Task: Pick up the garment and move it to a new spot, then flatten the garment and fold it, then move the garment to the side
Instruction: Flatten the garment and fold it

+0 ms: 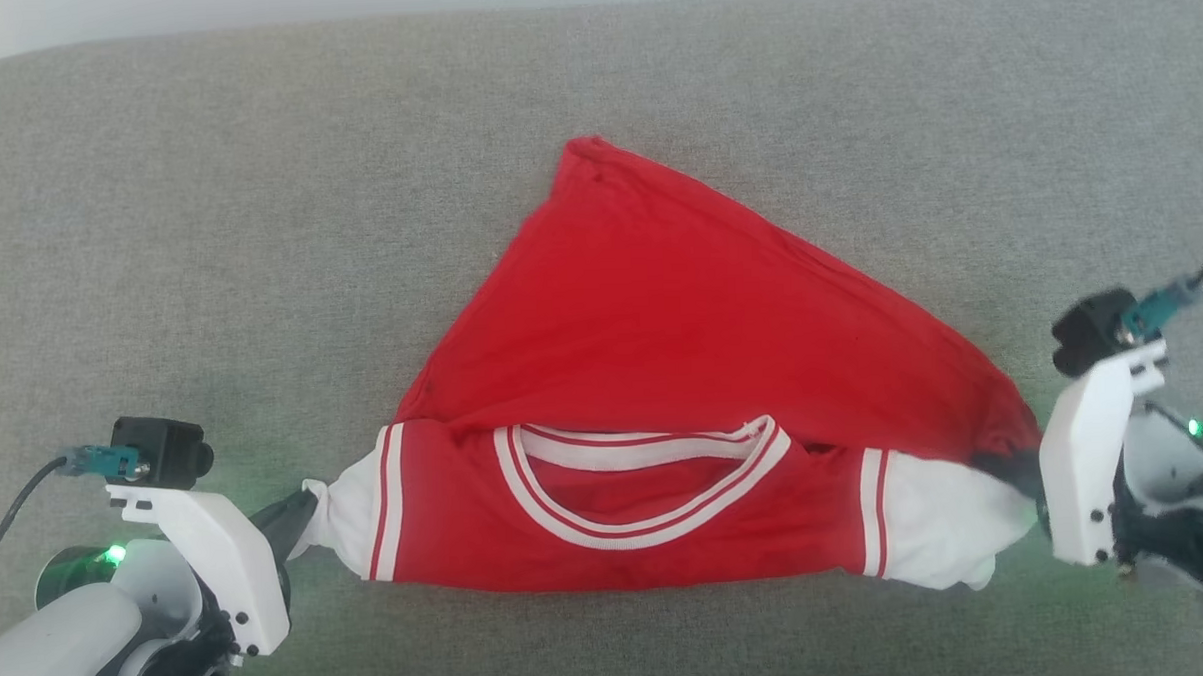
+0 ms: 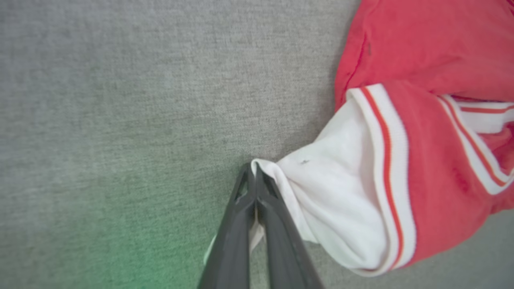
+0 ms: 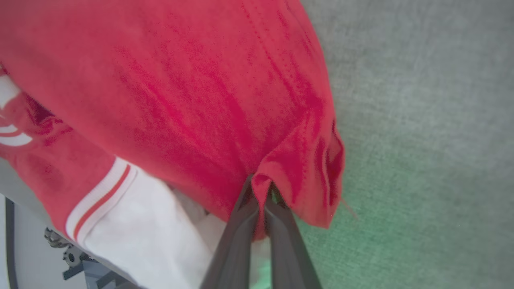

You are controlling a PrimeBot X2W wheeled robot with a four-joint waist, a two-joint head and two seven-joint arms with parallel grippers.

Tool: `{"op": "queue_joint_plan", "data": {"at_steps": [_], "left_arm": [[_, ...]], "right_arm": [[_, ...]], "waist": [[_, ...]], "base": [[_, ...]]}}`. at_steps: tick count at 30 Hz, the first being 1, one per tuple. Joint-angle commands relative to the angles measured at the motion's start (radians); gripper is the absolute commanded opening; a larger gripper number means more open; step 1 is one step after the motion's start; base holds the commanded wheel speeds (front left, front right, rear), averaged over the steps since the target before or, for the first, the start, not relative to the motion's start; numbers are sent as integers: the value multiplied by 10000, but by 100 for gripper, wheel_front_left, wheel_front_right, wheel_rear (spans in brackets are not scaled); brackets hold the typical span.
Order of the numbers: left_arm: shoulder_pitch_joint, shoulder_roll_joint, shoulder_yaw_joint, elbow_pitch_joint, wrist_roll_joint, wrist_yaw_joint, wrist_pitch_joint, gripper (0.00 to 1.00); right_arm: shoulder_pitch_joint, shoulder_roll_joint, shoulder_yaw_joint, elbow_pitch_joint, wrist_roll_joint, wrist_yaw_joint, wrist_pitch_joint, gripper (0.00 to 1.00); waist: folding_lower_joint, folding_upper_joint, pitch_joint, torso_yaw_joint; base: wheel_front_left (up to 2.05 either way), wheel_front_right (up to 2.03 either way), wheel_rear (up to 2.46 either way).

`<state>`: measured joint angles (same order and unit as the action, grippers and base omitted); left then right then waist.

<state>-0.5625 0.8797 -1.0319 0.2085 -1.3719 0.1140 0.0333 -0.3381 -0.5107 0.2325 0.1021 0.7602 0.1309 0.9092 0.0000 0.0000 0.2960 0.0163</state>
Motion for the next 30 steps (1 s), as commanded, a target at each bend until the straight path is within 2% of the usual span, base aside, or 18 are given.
{"op": "queue_joint_plan", "data": {"at_steps": [1, 5, 6, 7, 8, 13, 23, 26, 30], "left_arm": [[54, -92, -44, 35, 23, -43, -15, 0], [58, -153, -38, 199, -51, -133, -6, 0], [58, -172, -39, 243, -61, -158, -3, 0], [54, -186, -42, 286, -64, -197, -1, 0], [55, -201, -44, 323, -68, -213, -3, 0], [125, -197, -15, 439, -124, -274, -68, 0], [170, -328, -38, 423, -73, -333, -144, 0], [156, -426, -66, 429, -53, -379, -159, 0], [9, -637, -138, 489, 19, -420, -103, 0]], "right_arm": [[274, 252, -254, 47, -73, -3, -95, 0], [782, 1058, -638, 695, -547, -3, -402, 0], [758, 1179, -656, 848, -664, -3, -463, 19], [698, 1292, -669, 961, -762, -3, -555, 75], [650, 1364, -677, 1015, -835, -3, -594, 100], [359, 1224, -805, 613, -1084, -13, -573, 100], [125, 968, -1244, -1993, -1395, -2, -208, 100], [-263, 885, -1035, -2523, -1440, -2, -473, 100], [-1138, 796, -282, -2304, -1455, -2, -1179, 100]], "waist": [[0, 0, 13, 9], [0, 0, -12, 0], [0, 0, -25, 3], [0, 0, -39, 9], [0, 0, -60, 12], [0, 0, -155, -2], [0, 0, -268, 156], [0, 0, -267, 282], [0, 0, -227, 580]], "base": [[0, 0, 0], [0, 0, 0], [0, 0, 0], [0, 0, 0], [0, 0, 0], [0, 0, 0], [0, 0, 0], [0, 0, 0], [0, 0, 0]]}}
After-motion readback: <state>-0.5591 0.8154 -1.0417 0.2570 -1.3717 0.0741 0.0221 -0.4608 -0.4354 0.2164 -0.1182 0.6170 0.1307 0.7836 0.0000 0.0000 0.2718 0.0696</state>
